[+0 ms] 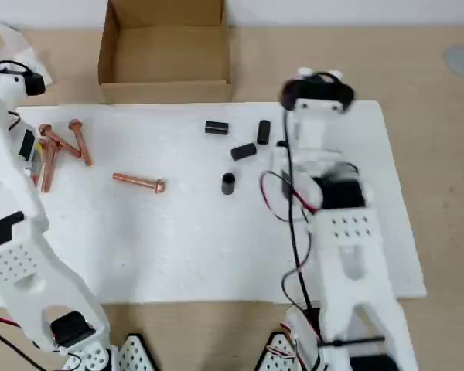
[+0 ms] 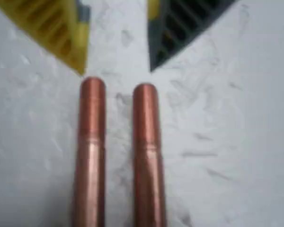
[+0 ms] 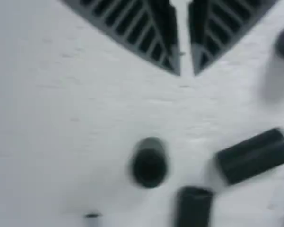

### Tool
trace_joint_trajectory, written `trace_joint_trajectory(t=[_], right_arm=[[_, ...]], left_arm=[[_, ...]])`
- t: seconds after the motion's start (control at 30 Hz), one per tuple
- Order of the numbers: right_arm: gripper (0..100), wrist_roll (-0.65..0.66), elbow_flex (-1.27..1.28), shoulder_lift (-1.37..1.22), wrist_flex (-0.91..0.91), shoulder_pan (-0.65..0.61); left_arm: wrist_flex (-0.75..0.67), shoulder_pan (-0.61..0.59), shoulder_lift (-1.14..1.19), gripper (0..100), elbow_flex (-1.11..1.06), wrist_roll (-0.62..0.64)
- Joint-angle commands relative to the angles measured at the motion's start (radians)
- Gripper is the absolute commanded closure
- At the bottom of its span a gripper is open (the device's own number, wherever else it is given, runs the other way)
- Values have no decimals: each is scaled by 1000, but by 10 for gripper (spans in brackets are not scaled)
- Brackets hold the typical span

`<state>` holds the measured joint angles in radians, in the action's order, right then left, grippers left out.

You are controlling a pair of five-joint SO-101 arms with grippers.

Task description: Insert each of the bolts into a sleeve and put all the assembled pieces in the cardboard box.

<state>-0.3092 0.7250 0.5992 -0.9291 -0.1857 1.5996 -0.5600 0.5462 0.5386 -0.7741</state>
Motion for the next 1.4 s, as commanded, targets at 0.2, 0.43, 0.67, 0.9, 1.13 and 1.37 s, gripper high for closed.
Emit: trace_joint_trajectory(t=[0.2,0.43,0.67,0.9,1.13,1.37], right_arm=[[986,-12,-85,-54,0,-116],[986,-11,-85,-54,-3,-114],[986,-9,-84,-54,-6,-114],[986,-8,-28,-54,2,-114],[986,-6,25,-54,14,-111],[986,-6,64,-54,68,-111]], left_arm=[[-141,-17,25,896,49,38],[-259,9,108,896,52,69],[-350,34,219,896,52,133],[-351,28,206,897,77,187],[-87,80,114,894,258,181],[121,176,108,894,350,94]])
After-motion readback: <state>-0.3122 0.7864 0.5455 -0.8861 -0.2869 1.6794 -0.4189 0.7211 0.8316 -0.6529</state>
